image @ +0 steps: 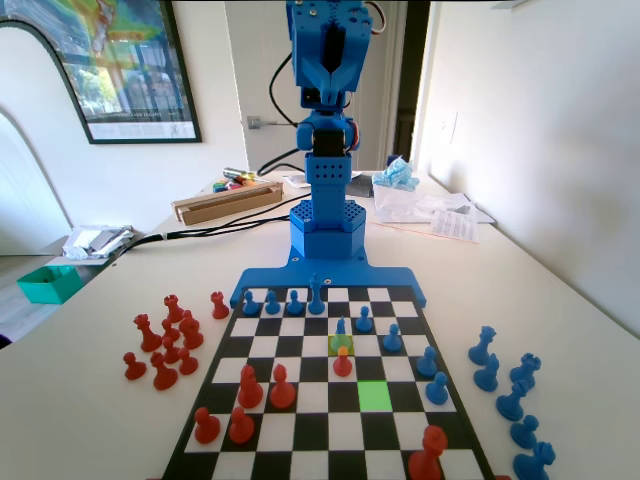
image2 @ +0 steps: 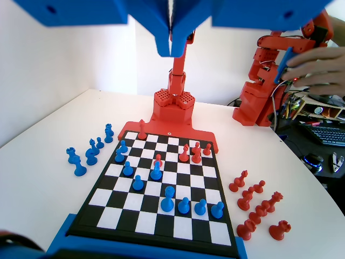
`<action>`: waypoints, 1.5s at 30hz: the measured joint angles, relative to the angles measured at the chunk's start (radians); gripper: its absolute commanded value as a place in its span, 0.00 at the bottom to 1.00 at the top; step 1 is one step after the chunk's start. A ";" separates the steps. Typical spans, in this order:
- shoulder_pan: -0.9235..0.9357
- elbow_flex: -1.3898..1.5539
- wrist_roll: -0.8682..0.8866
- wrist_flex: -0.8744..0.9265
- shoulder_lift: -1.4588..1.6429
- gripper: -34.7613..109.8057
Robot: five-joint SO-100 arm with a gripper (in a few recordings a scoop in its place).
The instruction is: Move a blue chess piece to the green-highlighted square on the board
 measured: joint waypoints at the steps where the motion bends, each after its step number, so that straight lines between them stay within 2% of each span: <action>1: 0.000 0.000 0.000 0.000 0.000 0.25; 20: 0.000 0.000 0.000 0.000 0.000 0.27; 34: -0.018 0.000 0.003 0.000 -0.006 0.25; 45: -0.072 -0.201 0.224 0.025 -0.252 0.25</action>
